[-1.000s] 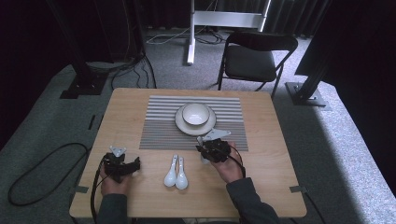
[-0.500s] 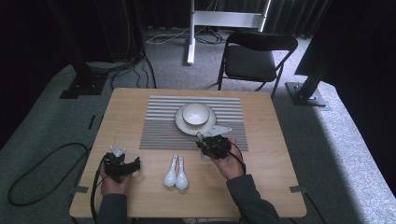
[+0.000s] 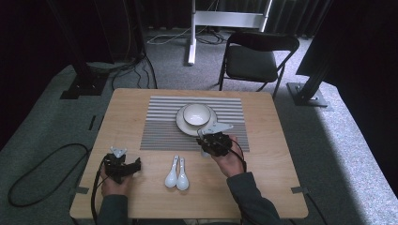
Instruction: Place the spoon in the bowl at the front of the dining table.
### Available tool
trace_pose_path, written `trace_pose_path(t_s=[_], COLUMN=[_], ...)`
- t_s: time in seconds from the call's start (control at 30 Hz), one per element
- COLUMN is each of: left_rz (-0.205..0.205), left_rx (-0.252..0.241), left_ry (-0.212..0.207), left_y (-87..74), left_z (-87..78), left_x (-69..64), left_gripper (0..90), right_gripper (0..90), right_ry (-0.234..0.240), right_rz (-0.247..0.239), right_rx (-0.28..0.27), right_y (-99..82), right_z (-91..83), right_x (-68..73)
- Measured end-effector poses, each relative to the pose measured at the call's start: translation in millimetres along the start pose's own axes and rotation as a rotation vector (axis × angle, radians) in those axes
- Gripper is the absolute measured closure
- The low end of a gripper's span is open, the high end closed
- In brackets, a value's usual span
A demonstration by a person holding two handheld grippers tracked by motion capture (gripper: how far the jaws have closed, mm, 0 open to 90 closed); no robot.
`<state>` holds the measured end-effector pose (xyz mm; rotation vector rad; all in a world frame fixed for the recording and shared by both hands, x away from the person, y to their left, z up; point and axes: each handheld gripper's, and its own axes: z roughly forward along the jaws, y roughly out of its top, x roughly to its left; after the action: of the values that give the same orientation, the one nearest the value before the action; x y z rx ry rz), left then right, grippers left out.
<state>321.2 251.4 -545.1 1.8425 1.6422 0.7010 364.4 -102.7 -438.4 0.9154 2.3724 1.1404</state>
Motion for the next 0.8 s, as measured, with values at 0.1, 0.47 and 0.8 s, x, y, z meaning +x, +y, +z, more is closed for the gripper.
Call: trace_pose_path(t_s=[0.1,0.47,0.8], left_rz=[0.0,0.001,0.001], left_rx=[0.001,0.001,0.001], left_ry=[0.0,-0.001,-0.001], left_y=[0.1,0.0,0.0], left_z=[-0.1,-0.1,-0.1], left_x=[0.0,0.0,-0.1], left_gripper=[16.1,16.1,16.1], right_gripper=[74.7,74.8,74.7], right_ry=[-0.001,-0.008,-0.017], right_rz=[0.0,-0.003,0.001], right_rx=[-0.005,-0.02,-0.03], right_y=[2.5,12.1,19.0], right_z=[-1.0,-3.2,-0.8], right_x=[-0.9,-5.5,-11.8])
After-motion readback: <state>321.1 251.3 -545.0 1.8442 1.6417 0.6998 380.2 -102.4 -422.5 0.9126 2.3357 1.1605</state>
